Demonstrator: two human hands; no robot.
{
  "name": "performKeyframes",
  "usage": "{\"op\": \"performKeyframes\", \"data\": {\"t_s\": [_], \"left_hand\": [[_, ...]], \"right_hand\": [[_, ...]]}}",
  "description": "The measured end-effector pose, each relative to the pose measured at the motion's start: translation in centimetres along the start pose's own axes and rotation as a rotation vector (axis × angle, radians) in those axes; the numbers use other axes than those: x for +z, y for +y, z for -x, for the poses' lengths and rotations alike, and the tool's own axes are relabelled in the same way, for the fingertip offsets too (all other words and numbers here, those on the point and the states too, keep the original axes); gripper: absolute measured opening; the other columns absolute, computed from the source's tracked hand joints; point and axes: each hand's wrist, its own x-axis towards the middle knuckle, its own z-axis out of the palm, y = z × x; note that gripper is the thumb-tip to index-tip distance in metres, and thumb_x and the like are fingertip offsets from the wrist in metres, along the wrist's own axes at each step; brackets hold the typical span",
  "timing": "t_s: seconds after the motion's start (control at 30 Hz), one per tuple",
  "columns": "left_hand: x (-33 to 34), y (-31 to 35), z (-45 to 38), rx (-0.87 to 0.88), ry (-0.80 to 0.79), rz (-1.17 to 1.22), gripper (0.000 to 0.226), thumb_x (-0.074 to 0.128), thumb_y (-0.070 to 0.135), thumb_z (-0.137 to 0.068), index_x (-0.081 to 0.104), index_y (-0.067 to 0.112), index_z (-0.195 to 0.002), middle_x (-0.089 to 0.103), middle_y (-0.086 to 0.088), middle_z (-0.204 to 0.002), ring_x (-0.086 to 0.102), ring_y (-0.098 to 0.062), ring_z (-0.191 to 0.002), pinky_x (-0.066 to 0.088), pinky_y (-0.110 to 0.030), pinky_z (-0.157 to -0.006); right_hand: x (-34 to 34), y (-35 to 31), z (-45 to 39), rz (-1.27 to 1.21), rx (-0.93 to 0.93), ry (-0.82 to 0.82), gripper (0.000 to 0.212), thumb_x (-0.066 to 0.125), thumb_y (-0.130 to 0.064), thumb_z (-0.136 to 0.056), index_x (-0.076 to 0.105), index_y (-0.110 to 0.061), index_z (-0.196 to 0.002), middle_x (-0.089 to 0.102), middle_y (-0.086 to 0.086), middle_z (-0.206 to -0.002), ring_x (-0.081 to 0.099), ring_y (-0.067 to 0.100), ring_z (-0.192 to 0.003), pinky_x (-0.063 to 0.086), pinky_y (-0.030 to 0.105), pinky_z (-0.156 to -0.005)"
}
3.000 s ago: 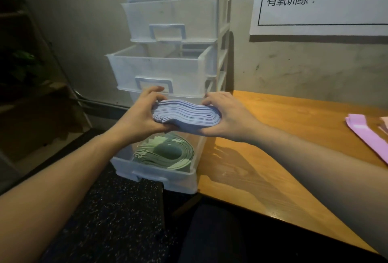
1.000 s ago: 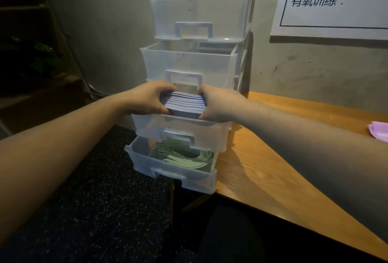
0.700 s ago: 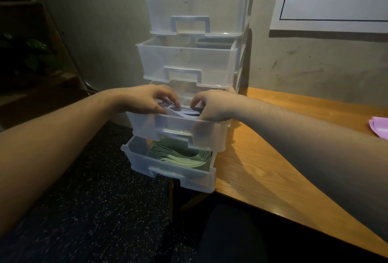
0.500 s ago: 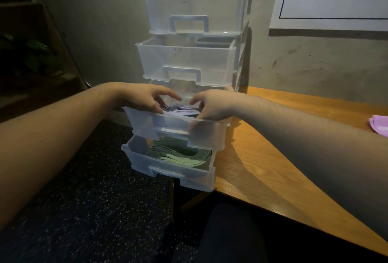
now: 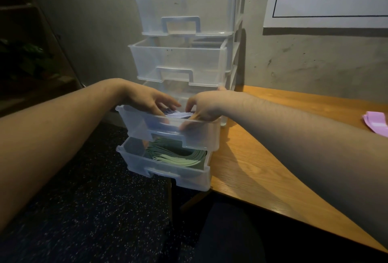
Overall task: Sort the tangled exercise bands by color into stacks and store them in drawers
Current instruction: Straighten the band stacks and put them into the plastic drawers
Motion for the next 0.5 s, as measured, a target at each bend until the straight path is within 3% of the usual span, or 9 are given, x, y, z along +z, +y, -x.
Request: {"op": "performKeyframes", "data": {"t_s": [0.07,0.13,0.17,0.23,0.33,0.43,0.5], "left_hand": [[0.2,0.4,0.2,-0.027,-0.006,-0.016,0.087,0.084,0.075,-0.048,0.048,0.056,-0.124,0.052,0.015,-0.139,0.048,-0.011,-0.133,0.035,-0.038,-0.117],[0.2,1.1,0.6,-0.064,0.023,-0.051,0.063,0.08,0.064,-0.069,0.049,0.055,-0.123,0.053,0.014,-0.137,0.05,-0.01,-0.13,0.034,-0.04,-0.119],[0.1,1.2,0.8,-0.06,0.042,-0.058,0.063,0.076,0.068,-0.071,0.048,0.053,-0.126,0.053,0.014,-0.139,0.049,-0.009,-0.131,0.033,-0.041,-0.12],[0.1,1.3,1.2,-0.012,0.104,-0.033,0.096,0.064,0.093,-0.052,0.049,0.049,-0.136,0.05,0.014,-0.145,0.046,-0.008,-0.134,0.031,-0.041,-0.121],[-0.1,1.6,1.9,0.028,0.204,0.007,0.113,0.052,0.103,-0.042,0.051,0.044,-0.139,0.05,0.016,-0.143,0.045,-0.007,-0.132,0.031,-0.039,-0.119],[-0.1,2.7,2.7,0.085,0.27,0.0,0.097,0.052,0.1,-0.051,0.056,0.046,-0.132,0.058,0.02,-0.134,0.053,-0.003,-0.125,0.04,-0.037,-0.114],[0.0,4.0,3.3,0.112,0.312,-0.018,0.077,0.053,0.09,-0.068,0.059,0.043,-0.129,0.062,0.02,-0.128,0.057,-0.002,-0.12,0.044,-0.036,-0.11]], "right_hand": [[0.1,0.1,-0.1,0.019,-0.012,0.024,0.043,0.06,-0.043,-0.098,0.057,-0.025,-0.137,0.061,0.002,-0.131,0.053,0.024,-0.115,0.037,0.034,-0.088],[0.2,0.5,-0.1,0.022,-0.047,0.037,0.045,0.057,-0.053,-0.097,0.064,-0.024,-0.131,0.065,-0.001,-0.119,0.055,0.019,-0.105,0.039,0.032,-0.084],[0.1,0.7,0.1,0.007,-0.06,0.044,0.051,0.055,-0.061,-0.094,0.067,-0.024,-0.126,0.067,-0.002,-0.114,0.058,0.019,-0.103,0.043,0.033,-0.083],[-0.3,1.0,0.7,-0.083,-0.063,0.086,0.065,0.05,-0.075,-0.087,0.071,-0.022,-0.118,0.071,-0.002,-0.105,0.064,0.018,-0.096,0.052,0.035,-0.083],[-1.0,1.6,1.8,-0.205,-0.126,0.205,0.053,0.053,-0.063,-0.093,0.072,-0.021,-0.118,0.074,0.0,-0.103,0.066,0.015,-0.089,0.055,0.031,-0.08],[-1.4,2.2,3.3,-0.293,-0.195,0.305,0.04,0.056,-0.049,-0.097,0.071,-0.021,-0.121,0.073,-0.004,-0.106,0.065,0.01,-0.09,0.051,0.021,-0.074],[-1.5,2.9,4.3,-0.326,-0.21,0.352,0.034,0.056,-0.043,-0.099,0.07,-0.022,-0.122,0.072,-0.005,-0.107,0.064,0.008,-0.093,0.048,0.015,-0.073]]}}
